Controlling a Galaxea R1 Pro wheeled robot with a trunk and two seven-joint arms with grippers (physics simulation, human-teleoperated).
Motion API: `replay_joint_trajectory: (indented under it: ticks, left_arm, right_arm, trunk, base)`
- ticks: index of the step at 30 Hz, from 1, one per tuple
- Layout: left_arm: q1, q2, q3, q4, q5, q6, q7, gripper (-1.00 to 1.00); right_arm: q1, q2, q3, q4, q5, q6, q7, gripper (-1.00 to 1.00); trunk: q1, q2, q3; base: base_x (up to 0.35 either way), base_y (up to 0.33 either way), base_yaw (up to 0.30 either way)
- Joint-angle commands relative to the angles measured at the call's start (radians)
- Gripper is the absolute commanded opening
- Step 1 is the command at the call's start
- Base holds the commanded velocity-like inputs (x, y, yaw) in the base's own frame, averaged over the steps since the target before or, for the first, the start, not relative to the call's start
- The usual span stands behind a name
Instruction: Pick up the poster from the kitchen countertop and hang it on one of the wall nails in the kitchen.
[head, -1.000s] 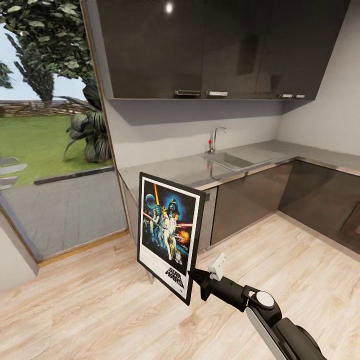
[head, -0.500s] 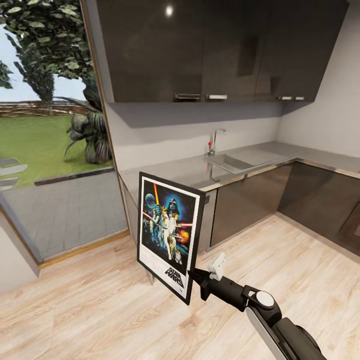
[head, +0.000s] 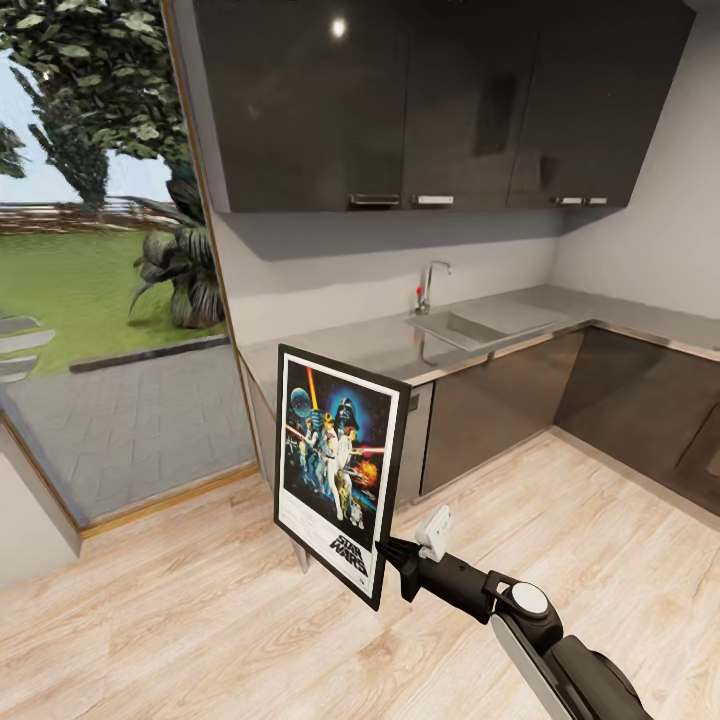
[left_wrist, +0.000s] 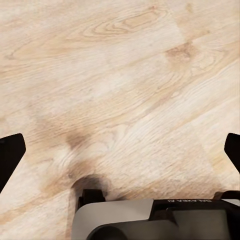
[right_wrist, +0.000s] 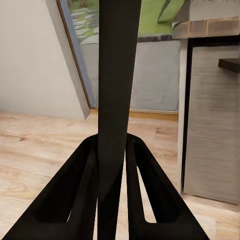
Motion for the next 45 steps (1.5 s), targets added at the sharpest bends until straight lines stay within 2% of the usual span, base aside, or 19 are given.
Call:
replay_joint_trajectory:
  ticks: [1,45]
  left_arm:
    - [0.0,0.0,0.002,-0.002,0.005,0.01,-0.005,1.0]
    - [0.0,0.0,0.002,-0.001,0.004,0.01,-0.005,1.0]
  right_arm:
    - [-0.001,-0.001,0.001,-0.001,-0.013,0.01,0.002,-1.0]
    - [-0.001,0.001,0.003,0.002,-0.011,0.003,-0.003,-1.0]
  trunk:
    - [-0.004,0.006,0.002]
    - [-0.172,0.314,0.14]
  base:
    - [0.0,0.0,0.0]
    - [0.0,0.0,0.0]
